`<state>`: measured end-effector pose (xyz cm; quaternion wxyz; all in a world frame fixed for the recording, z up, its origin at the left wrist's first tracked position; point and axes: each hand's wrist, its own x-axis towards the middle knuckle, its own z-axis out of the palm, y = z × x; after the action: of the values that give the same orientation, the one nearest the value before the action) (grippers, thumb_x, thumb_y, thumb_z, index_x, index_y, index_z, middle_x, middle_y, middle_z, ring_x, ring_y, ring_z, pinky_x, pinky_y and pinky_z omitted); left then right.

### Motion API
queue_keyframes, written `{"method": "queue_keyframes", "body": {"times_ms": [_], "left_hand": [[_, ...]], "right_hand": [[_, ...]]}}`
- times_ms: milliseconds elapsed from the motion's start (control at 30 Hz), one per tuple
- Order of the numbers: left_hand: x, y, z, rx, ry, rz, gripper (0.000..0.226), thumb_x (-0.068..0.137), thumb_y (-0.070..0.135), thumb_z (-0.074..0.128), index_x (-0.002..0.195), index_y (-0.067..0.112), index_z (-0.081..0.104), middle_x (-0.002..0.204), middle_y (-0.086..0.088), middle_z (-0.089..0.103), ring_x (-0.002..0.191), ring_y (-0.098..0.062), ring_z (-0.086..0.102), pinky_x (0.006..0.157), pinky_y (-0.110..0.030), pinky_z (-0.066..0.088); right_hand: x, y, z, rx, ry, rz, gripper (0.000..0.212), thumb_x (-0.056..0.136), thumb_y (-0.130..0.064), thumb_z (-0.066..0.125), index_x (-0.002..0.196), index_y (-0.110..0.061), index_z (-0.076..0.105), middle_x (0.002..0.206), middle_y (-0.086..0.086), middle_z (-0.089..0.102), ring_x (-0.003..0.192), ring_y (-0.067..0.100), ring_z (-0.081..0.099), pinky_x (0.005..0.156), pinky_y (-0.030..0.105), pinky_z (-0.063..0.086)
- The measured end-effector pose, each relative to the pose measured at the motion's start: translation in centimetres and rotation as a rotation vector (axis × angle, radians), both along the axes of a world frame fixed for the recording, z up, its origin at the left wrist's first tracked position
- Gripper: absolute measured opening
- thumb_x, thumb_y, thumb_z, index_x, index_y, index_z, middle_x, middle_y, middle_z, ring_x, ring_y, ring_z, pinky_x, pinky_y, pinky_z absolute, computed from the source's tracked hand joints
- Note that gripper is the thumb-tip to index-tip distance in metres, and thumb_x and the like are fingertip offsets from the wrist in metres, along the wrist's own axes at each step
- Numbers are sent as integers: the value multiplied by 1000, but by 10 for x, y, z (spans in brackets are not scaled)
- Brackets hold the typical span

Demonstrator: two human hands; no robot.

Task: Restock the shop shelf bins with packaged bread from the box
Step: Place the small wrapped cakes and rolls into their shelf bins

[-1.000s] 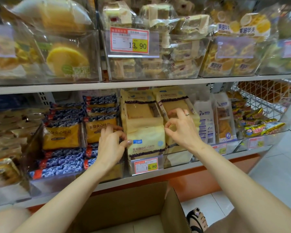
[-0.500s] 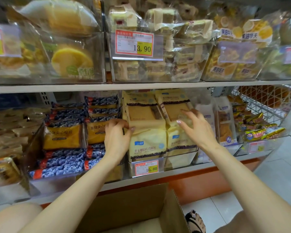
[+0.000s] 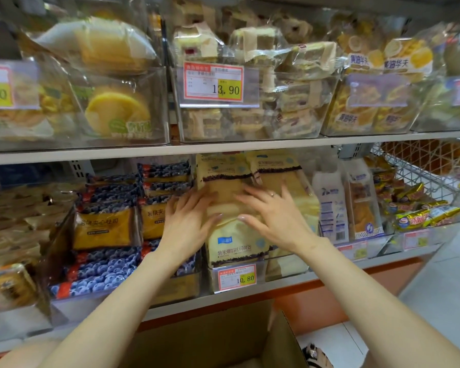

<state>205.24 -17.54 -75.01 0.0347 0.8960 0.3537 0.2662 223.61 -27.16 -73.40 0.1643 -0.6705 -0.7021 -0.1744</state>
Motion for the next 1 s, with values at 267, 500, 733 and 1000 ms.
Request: {"method": "queue_keyframes", "body": {"times_ms": [267, 500, 733, 1000], "left_hand": [[10, 13, 11, 108, -6, -10, 64, 87, 55, 27, 125, 14, 58, 136, -4, 53, 125, -29, 49, 100, -59, 36], [48, 53, 40, -41, 337, 73, 57, 97, 55, 21, 147, 29, 21, 157, 8, 13, 145, -17, 6, 114, -53, -3], [34, 54, 21, -291, 292, 230, 81, 88, 70, 14, 151, 20, 3, 159, -2, 5, 146, -20, 2, 115, -56, 1], [26, 18, 35, 28, 62, 210, 63, 92, 52, 40, 138, 8, 39, 142, -17, 38, 130, -37, 33, 105, -52, 27]], "right_hand": [[-7, 24, 0, 70, -20, -77, 57, 92, -55, 24, 118, -26, 66, 121, 3, 66, 130, 28, 47, 111, 55, 6], [-4, 40, -6, 106, -84, -100, 50, 88, -51, 33, 118, -27, 65, 117, 8, 67, 124, 35, 52, 105, 60, 8], [-3, 44, -10, 119, -100, -95, 48, 88, -52, 37, 119, -28, 65, 124, 9, 63, 128, 34, 48, 106, 60, 7], [3, 10, 3, 246, 40, -84, 45, 90, -48, 38, 117, -23, 66, 120, 3, 65, 124, 28, 51, 109, 64, 21]]}}
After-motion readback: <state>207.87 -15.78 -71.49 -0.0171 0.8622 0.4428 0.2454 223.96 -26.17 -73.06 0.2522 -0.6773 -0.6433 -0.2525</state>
